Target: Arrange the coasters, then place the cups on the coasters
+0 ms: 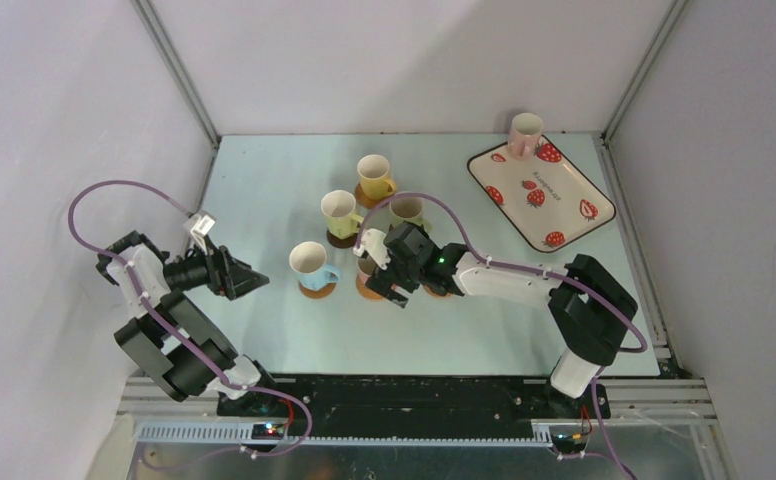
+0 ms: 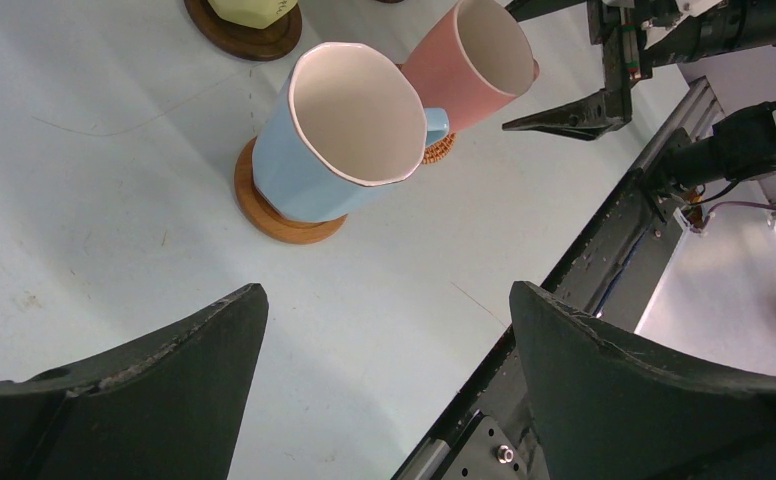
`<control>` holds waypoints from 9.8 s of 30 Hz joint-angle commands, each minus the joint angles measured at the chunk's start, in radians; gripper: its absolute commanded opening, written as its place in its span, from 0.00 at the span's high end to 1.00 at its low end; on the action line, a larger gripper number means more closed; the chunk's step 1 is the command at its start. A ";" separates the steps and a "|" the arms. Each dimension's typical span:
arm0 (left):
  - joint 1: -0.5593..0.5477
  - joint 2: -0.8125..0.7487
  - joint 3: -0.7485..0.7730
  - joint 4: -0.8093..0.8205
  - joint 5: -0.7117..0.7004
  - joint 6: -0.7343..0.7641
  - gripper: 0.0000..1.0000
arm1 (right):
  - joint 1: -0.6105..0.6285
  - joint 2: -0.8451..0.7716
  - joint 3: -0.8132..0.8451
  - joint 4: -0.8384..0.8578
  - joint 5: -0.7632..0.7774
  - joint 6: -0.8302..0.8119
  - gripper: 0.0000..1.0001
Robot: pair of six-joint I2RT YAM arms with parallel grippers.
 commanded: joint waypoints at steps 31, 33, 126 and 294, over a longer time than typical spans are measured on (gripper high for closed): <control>0.012 -0.047 0.024 -0.046 0.032 0.022 0.02 | -0.606 -0.203 -0.012 0.175 0.369 0.207 0.01; 0.013 -0.046 0.025 -0.047 0.033 0.023 0.02 | -0.628 -0.182 -0.011 0.195 0.377 0.212 0.01; 0.015 -0.023 0.028 -0.046 0.036 0.021 0.02 | -0.791 -0.212 0.272 -0.082 -0.430 0.095 1.00; 0.019 -0.045 0.025 -0.047 0.038 0.016 0.02 | -0.722 -0.749 -0.252 -0.122 -0.540 -0.254 0.01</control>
